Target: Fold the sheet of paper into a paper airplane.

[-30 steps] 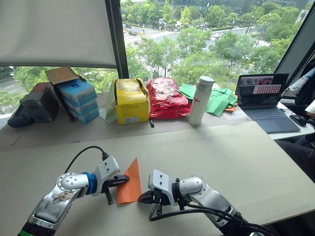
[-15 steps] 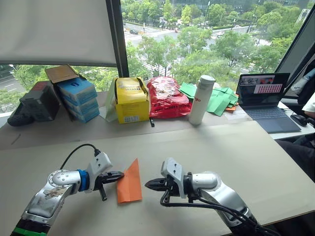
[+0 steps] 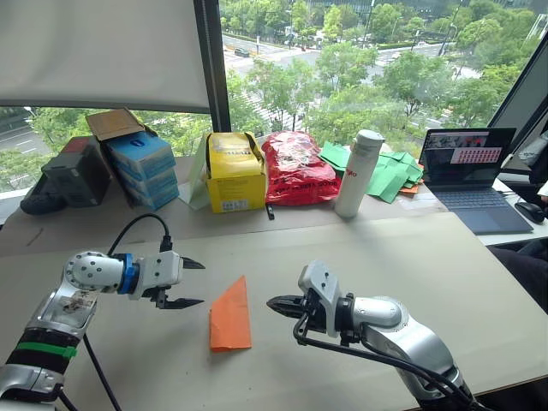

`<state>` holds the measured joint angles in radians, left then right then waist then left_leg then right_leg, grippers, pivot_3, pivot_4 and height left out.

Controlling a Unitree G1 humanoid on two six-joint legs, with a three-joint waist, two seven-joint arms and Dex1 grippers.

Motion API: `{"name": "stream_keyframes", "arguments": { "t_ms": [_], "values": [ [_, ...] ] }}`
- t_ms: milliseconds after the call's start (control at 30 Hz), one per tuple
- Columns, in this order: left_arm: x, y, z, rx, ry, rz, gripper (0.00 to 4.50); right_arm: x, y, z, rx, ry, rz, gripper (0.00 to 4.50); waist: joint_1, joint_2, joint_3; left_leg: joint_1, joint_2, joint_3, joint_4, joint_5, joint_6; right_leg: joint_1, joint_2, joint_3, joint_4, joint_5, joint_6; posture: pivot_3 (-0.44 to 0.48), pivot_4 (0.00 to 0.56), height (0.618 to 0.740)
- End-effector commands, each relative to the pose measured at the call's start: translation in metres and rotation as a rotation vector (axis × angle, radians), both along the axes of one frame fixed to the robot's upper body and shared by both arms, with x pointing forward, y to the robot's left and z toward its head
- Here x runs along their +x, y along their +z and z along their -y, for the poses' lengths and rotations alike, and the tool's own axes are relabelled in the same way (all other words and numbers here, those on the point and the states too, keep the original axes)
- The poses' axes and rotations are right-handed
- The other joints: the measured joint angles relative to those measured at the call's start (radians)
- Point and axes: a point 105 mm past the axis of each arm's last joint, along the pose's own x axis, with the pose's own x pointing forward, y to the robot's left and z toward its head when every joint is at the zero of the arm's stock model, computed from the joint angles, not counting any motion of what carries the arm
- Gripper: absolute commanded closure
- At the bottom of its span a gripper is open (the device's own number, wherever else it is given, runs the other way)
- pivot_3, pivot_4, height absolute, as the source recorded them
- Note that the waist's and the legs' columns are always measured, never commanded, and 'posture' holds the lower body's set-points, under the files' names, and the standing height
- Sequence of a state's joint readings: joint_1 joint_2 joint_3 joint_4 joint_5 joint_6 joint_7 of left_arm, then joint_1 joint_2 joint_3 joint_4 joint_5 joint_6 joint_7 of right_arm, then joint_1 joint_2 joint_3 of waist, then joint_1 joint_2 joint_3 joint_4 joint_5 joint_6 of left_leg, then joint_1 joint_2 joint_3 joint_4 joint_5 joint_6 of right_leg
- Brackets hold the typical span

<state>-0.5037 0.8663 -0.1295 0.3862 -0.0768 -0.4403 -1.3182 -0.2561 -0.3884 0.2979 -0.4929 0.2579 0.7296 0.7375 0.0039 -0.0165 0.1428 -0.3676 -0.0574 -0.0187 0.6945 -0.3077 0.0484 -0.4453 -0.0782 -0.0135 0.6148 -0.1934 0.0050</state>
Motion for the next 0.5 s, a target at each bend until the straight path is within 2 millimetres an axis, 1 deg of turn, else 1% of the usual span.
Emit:
{"name": "stream_keyframes", "arguments": {
  "t_ms": [33, 67, 167, 367, 467, 500],
  "values": [
    [0.007, 0.01, 0.011, 0.061, -0.167, 0.15, 0.05, 0.003, 0.005, 0.0, 0.011, -0.005, 0.03, 4.5, 0.004, -0.001, 0.0, -0.002, 0.0, 0.0, 0.001, 0.0, 0.0, -0.002, 0.0, 0.0, 0.0, 0.0, 0.0, 0.0, 0.15, 0.74],
    [0.007, 0.01, 0.016, 0.078, -0.219, 0.161, 0.05, 0.003, 0.005, 0.0, 0.01, -0.011, 0.033, 4.5, 0.004, -0.001, -0.001, -0.004, -0.001, 0.001, 0.002, 0.0, 0.0, -0.005, 0.0, -0.001, 0.001, 0.001, 0.001, 0.0, 0.15, 0.74],
    [0.006, 0.004, 0.026, 0.097, -0.304, 0.164, 0.05, 0.005, 0.006, 0.001, 0.011, -0.024, 0.037, 4.5, -0.001, -0.001, -0.001, -0.009, -0.002, 0.006, 0.003, 0.0, 0.002, -0.012, 0.001, -0.001, 0.004, 0.001, 0.002, 0.0, 0.15, 0.74],
    [0.005, -0.004, 0.039, 0.113, -0.405, 0.144, 0.05, 0.007, 0.007, 0.001, 0.016, -0.051, 0.044, 4.5, -0.016, -0.001, -0.001, -0.014, -0.002, 0.007, 0.01, -0.002, 0.006, -0.013, 0.003, -0.002, 0.009, 0.002, 0.004, 0.0, 0.15, 0.74],
    [0.0, -0.009, 0.041, 0.129, -0.451, 0.122, 0.85, 0.008, 0.007, 0.002, 0.018, -0.067, 0.045, 4.5, -0.016, -0.001, -0.001, -0.013, -0.004, 0.008, 0.012, -0.003, 0.008, -0.012, 0.003, -0.001, 0.01, 0.002, 0.005, 0.0, 0.15, 0.74],
    [0.0, -0.011, 0.041, 0.133, -0.458, 0.118, 1.19, 0.008, 0.007, 0.002, 0.019, -0.072, 0.045, 4.5, -0.016, -0.001, -0.001, -0.013, -0.004, 0.009, 0.015, -0.004, 0.009, -0.012, 0.003, -0.001, 0.009, 0.002, 0.006, 0.0, 0.15, 0.74]
  ]
}}
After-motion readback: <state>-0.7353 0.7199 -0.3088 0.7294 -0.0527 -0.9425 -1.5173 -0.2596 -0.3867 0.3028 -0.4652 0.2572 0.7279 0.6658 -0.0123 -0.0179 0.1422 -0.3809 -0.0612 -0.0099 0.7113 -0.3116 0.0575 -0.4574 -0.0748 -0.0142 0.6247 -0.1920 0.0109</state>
